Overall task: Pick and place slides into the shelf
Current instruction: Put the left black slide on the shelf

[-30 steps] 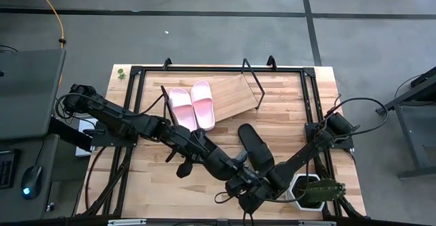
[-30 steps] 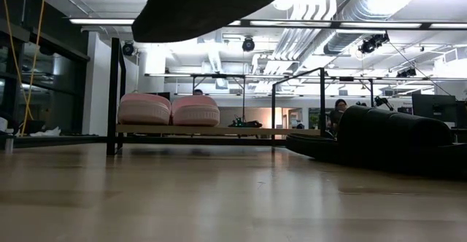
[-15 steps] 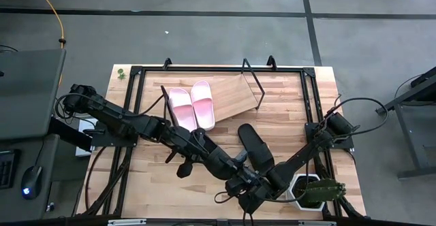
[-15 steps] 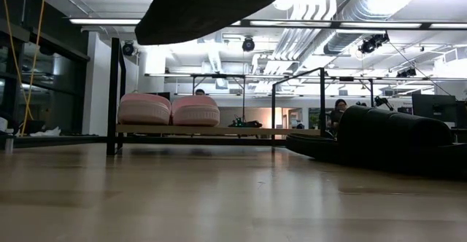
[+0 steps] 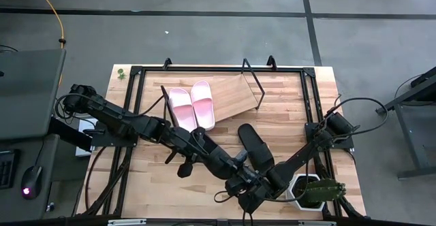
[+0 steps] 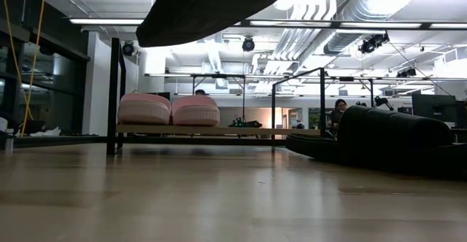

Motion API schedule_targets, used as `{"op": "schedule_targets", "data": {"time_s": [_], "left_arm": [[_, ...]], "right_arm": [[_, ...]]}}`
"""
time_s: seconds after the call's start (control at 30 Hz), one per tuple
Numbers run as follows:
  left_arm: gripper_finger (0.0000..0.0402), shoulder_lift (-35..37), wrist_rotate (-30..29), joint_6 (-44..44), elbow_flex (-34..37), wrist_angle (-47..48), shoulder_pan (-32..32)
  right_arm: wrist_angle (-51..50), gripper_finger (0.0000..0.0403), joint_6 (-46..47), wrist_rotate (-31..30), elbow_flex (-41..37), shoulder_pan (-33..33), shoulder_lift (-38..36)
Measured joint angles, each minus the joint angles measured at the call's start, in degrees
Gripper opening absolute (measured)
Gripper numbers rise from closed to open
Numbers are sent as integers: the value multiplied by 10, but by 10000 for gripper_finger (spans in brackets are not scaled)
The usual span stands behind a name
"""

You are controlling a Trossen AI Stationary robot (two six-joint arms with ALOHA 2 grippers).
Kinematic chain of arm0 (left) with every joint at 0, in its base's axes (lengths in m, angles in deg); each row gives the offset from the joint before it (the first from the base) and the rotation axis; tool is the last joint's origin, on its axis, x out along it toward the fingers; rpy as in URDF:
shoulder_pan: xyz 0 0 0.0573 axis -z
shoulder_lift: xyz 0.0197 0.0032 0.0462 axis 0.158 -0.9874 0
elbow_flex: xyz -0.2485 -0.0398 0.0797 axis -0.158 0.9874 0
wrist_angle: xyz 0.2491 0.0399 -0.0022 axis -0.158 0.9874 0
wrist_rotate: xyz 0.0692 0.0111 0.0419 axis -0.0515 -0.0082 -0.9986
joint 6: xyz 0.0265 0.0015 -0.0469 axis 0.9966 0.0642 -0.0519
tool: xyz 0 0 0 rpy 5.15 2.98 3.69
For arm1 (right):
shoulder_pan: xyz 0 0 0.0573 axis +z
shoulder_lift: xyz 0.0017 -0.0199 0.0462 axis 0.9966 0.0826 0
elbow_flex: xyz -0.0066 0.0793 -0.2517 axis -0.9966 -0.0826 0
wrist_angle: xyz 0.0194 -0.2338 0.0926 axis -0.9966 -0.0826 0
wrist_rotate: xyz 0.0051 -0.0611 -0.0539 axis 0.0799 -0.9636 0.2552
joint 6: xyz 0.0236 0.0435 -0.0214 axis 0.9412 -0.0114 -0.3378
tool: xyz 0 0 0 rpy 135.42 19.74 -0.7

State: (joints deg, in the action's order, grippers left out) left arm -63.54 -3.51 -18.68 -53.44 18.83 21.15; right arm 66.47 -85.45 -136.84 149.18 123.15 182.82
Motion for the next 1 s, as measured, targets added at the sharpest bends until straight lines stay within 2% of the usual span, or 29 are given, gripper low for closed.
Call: {"op": "schedule_targets", "data": {"time_s": [0.43, 0.63, 1.0], "left_arm": [[79, 0, -4, 0, 0, 0, 0], [105, 0, -26, 25, 0, 0, 0], [147, 0, -28, 25, 0, -1, 0]], "right_arm": [[0, 0, 0, 9, 0, 0, -1], [0, 0, 0, 8, 0, 0, -1], [0, 0, 0, 11, 0, 0, -1]]}}
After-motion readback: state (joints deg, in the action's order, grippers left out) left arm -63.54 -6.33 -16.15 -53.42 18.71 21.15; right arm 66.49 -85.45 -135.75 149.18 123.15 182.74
